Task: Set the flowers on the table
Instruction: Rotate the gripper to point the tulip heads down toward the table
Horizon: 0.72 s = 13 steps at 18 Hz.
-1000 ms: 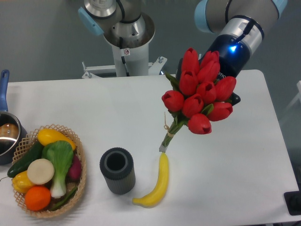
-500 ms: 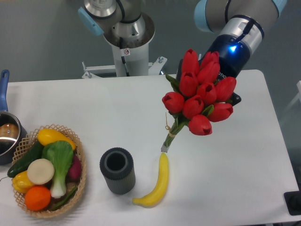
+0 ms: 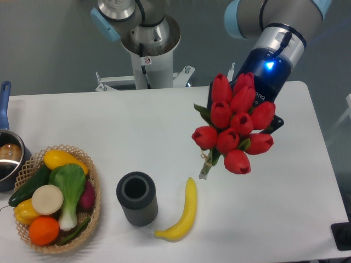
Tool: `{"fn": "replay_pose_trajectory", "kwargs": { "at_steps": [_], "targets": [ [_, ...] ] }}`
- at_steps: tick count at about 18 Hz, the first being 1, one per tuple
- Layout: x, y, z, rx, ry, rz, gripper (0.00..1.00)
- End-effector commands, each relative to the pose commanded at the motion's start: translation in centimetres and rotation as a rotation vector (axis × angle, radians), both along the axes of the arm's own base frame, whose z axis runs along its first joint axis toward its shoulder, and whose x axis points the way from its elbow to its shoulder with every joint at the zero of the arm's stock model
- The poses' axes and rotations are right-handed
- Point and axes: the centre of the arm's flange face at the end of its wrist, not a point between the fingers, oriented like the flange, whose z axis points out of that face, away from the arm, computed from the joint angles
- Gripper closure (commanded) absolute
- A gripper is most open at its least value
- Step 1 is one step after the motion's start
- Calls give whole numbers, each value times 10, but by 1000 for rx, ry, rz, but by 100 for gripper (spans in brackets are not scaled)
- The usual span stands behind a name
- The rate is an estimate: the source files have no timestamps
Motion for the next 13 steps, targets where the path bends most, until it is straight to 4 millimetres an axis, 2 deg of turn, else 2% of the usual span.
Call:
{"fn": "replay_pose_trajectory", "kwargs": {
  "at_steps": [3, 9, 11, 13],
  "targets": [
    [0, -13, -16, -184, 78, 143, 61],
    [16, -35, -34, -326, 111, 243, 61],
    [20, -44, -46, -399, 128, 287, 61],
    [22, -51, -67, -476, 125, 317, 61]
  ]
}}
